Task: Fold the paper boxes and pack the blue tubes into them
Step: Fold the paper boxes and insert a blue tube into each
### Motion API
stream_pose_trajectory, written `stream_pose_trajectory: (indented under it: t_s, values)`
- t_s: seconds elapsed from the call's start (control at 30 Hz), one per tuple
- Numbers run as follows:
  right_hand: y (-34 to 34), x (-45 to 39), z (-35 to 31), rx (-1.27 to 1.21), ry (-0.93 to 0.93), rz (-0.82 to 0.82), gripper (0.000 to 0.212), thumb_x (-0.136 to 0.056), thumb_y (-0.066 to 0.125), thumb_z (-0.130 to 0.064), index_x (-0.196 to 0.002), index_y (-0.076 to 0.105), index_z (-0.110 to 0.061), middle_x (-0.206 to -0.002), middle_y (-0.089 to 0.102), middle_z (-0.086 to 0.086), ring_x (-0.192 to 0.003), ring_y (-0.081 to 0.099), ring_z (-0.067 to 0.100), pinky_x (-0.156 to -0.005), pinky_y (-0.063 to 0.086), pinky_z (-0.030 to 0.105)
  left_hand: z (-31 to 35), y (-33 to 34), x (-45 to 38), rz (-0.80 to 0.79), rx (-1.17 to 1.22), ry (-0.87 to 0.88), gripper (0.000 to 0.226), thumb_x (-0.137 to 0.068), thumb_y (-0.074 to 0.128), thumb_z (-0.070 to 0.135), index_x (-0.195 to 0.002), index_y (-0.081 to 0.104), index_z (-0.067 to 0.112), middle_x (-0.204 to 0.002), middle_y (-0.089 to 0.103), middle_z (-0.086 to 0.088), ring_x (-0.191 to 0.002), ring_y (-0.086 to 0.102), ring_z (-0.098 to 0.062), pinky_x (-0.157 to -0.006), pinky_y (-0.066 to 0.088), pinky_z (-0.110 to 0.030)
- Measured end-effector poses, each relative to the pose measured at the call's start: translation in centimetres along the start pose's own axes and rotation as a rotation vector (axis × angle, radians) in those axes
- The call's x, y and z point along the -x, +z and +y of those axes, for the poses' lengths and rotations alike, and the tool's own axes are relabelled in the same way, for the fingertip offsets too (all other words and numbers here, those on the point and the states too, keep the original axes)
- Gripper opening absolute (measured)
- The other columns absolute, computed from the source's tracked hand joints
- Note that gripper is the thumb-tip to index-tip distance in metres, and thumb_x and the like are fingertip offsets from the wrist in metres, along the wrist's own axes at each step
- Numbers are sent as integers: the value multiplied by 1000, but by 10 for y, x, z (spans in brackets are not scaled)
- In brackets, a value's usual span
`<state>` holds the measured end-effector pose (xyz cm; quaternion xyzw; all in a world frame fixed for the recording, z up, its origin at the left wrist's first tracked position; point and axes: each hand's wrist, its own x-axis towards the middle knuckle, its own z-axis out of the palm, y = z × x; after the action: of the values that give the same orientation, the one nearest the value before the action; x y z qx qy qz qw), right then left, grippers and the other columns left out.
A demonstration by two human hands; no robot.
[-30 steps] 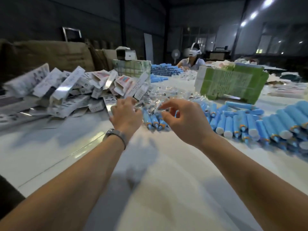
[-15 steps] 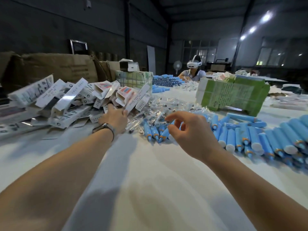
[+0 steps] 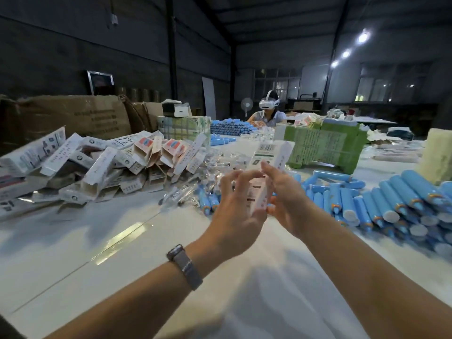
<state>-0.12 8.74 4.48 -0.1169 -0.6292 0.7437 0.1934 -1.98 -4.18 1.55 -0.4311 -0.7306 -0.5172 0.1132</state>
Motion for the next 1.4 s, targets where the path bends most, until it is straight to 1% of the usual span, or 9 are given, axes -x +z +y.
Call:
stream_pose_trajectory:
  t_s: [0.1, 0.2, 0.4, 0.57, 0.67, 0.8, 0.9, 1.03, 1.4]
  values:
    - [-11, 0, -2, -156, -112, -128, 39, -96, 54, -34, -133, 53, -23, -117, 68, 13, -104, 67, 33, -95, 51, 55, 2, 15, -8, -27, 422, -248, 71, -60, 48, 11, -127, 36, 32, -124, 47, -11, -106, 57, -35, -72, 51, -26]
    - [-21, 5, -5, -41, -216, -300, 48, -89, 57, -30, -134, 50, -48, -117, 69, -2, -93, 69, 22, -84, 51, 47, -6, 20, -10, -39, 614, -311, 77, -55, 42, 8, -129, 35, 27, -114, 58, -20, -92, 59, -24, -56, 44, -14]
    - [-21, 5, 3, 126, -316, -278, 66, -73, 81, -19, -129, 51, -33, -104, 73, 4, -99, 71, 21, -77, 56, 30, -20, 20, 0, -83, 605, -205, 48, -83, 56, 24, -128, 44, 34, -116, 65, 1, -102, 63, -15, -99, 50, -43]
    - [-24, 4, 2, 148, -355, -257, 56, -71, 82, -21, -121, 58, -24, -103, 73, 7, -94, 71, 20, -75, 56, 26, -25, 16, 2, -90, 580, -150, 46, -87, 62, 25, -130, 48, 23, -114, 65, -10, -100, 63, -21, -96, 54, -49]
    - [-32, 4, -1, 223, -282, -349, 51, -79, 74, -34, -127, 56, -30, -117, 71, -3, -107, 68, 17, -88, 54, 39, -35, 11, -1, -33, 510, -159, 55, -75, 76, 39, -122, 48, 29, -106, 67, -2, -93, 66, -17, -84, 56, -34]
    - [-59, -4, -16, 249, -276, -14, 38, -85, 65, -53, -117, 63, -33, -113, 71, -9, -103, 65, 16, -82, 48, 33, -44, 11, -2, 7, 439, -175, 52, -71, 77, 41, -106, 40, 30, -91, 65, 26, -87, 65, 3, -74, 53, -18]
    - [-82, -17, -6, 766, -240, 335, 31, -89, 65, -27, -119, 63, -29, -115, 68, 1, -98, 62, 20, -83, 46, 32, -49, 16, -1, 10, 407, -151, 45, -76, 72, 29, -104, 38, 36, -89, 62, 29, -83, 64, 6, -72, 54, -17]
    - [-96, -20, 24, 1635, 7, 142, 39, -87, 52, -24, -125, 58, -34, -119, 56, 2, -123, 44, 29, -91, 44, 38, -49, 16, 0, 23, 352, -122, 42, -74, 71, 24, -95, 41, 46, -89, 67, 28, -80, 66, 5, -68, 53, -17]
    - [-98, -22, 35, 1803, -119, 351, 18, -98, 45, -28, -111, 56, -32, -117, 57, -1, -115, 43, 25, -79, 35, 36, -44, 17, 1, 83, 342, -126, 55, -68, 74, 40, -107, 36, 30, -100, 64, 17, -95, 66, -8, -81, 60, -40]
